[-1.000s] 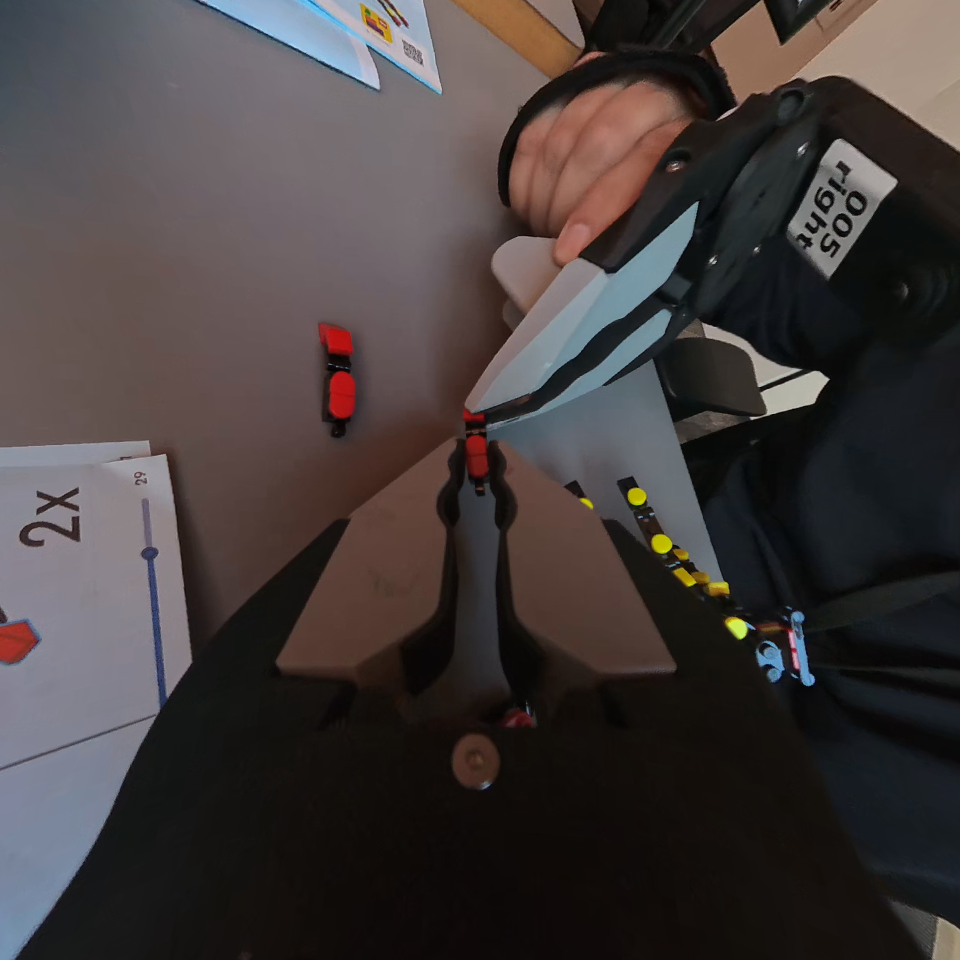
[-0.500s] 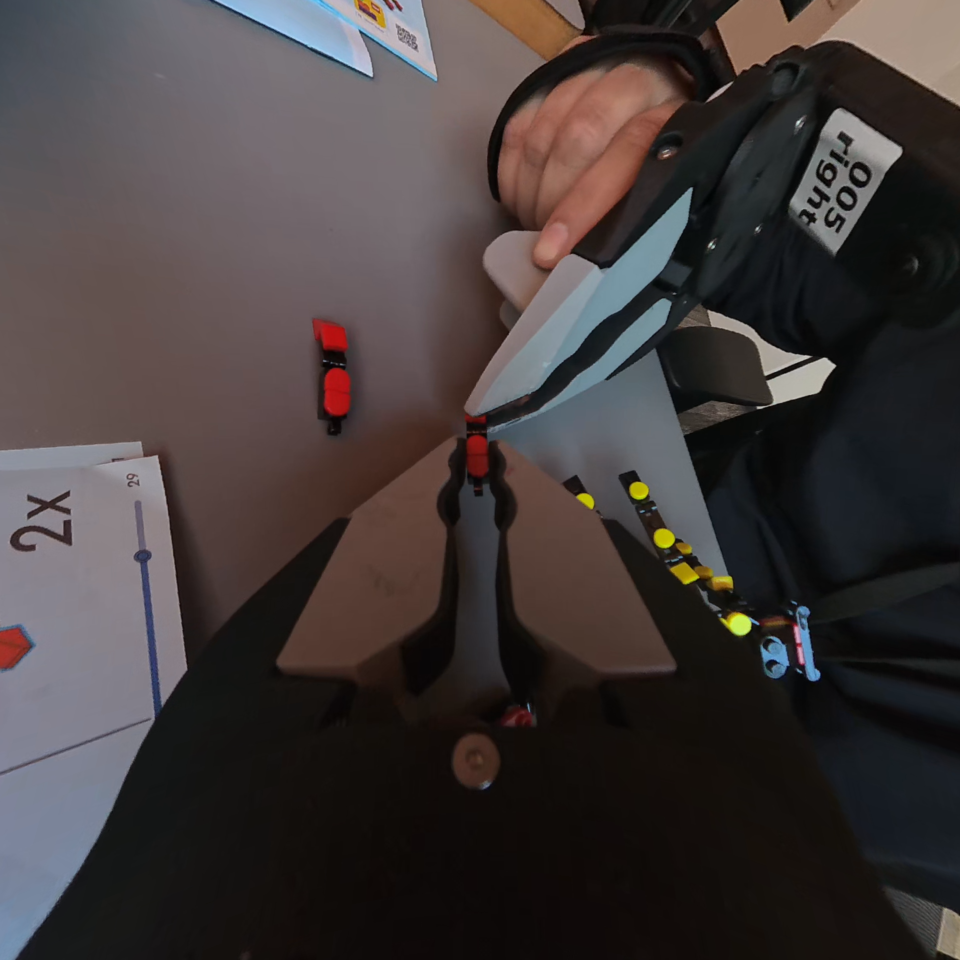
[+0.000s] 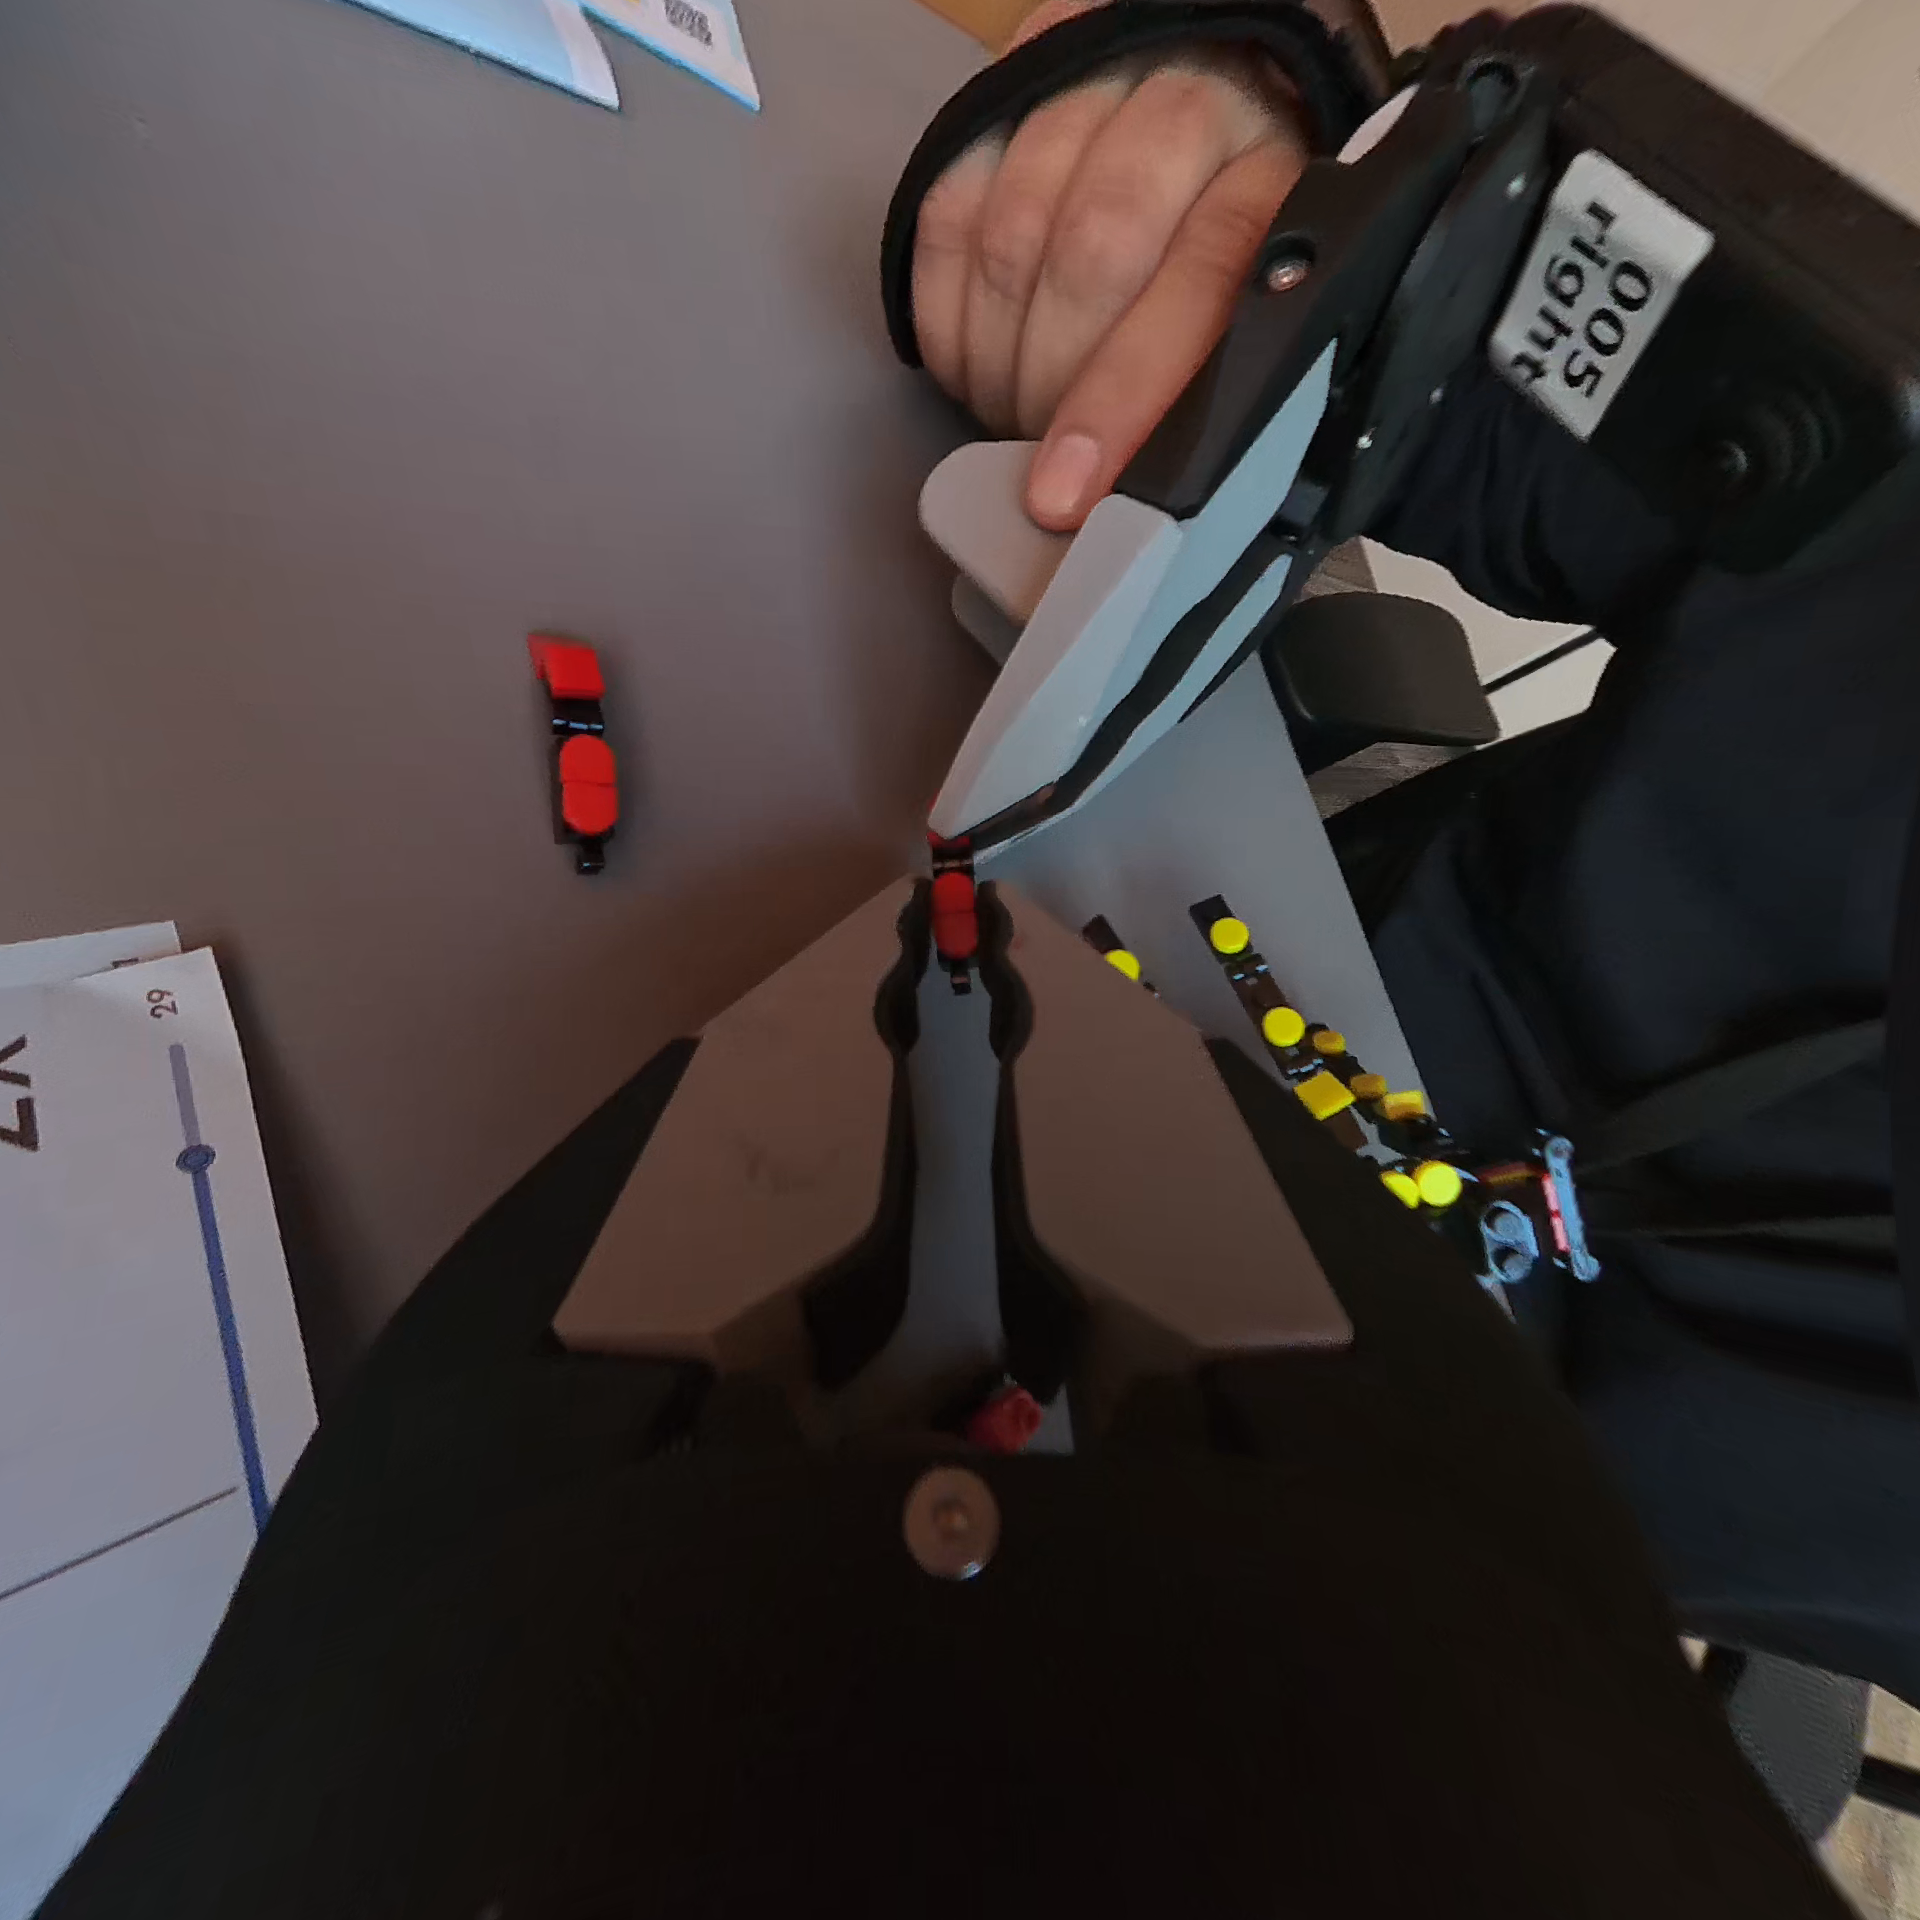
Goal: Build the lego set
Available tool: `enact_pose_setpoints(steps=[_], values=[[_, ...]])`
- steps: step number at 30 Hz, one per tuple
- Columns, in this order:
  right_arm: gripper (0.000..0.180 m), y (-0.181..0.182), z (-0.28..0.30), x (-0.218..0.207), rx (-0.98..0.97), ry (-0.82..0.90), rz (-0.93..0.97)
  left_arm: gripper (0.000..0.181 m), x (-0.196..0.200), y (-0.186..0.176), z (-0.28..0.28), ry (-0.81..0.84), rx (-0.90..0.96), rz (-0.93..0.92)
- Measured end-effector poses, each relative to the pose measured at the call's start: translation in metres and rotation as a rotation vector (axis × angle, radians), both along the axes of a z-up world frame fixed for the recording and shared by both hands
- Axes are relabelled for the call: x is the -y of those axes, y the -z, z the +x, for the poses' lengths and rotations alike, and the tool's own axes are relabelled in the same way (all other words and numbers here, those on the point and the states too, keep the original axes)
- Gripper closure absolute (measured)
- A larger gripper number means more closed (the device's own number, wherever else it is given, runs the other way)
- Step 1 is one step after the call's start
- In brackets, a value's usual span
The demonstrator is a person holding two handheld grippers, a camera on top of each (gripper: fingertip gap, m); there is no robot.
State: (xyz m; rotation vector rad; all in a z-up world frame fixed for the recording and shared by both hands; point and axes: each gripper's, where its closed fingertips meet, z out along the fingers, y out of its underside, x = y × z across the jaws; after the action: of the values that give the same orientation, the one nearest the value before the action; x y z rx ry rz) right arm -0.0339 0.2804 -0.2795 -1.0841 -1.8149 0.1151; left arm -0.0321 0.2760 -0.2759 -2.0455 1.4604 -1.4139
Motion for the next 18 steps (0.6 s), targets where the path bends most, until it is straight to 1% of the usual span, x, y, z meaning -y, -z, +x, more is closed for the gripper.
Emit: enact_pose_setpoints(steps=[3,4,5,7,10,12,14,18], values=[[0.174,-0.009,-0.002,0.001,-0.088,-0.013,-0.007,0.175,-0.002,-0.007,0.001,0.007,0.044,0.073],[0.157,-0.015,-0.001,0.000,-0.129,-0.001,-0.017,0.175,-0.002,-0.008,0.002,0.014,0.055,0.126],[0.144,-0.023,0.001,-0.001,-0.177,0.010,-0.048,0.175,-0.002,-0.010,0.002,0.021,0.062,0.184],[0.157,-0.033,0.008,-0.002,-0.258,0.013,-0.174,0.175,-0.006,-0.012,0.004,0.016,0.076,0.315],[0.160,-0.044,0.019,-0.006,-0.355,0.024,-0.381,0.175,-0.018,-0.013,0.004,0.010,0.055,0.619],[0.160,-0.050,0.022,-0.007,-0.393,0.015,-0.470,0.175,-0.015,-0.015,0.005,0.034,0.060,0.759],[0.163,-0.049,0.022,-0.005,-0.388,0.007,-0.498,0.174,-0.016,-0.018,0.007,0.027,0.067,0.840],[0.161,-0.036,0.018,-0.005,-0.307,0.031,-0.446,0.175,-0.010,-0.026,0.009,0.049,0.116,0.910]])
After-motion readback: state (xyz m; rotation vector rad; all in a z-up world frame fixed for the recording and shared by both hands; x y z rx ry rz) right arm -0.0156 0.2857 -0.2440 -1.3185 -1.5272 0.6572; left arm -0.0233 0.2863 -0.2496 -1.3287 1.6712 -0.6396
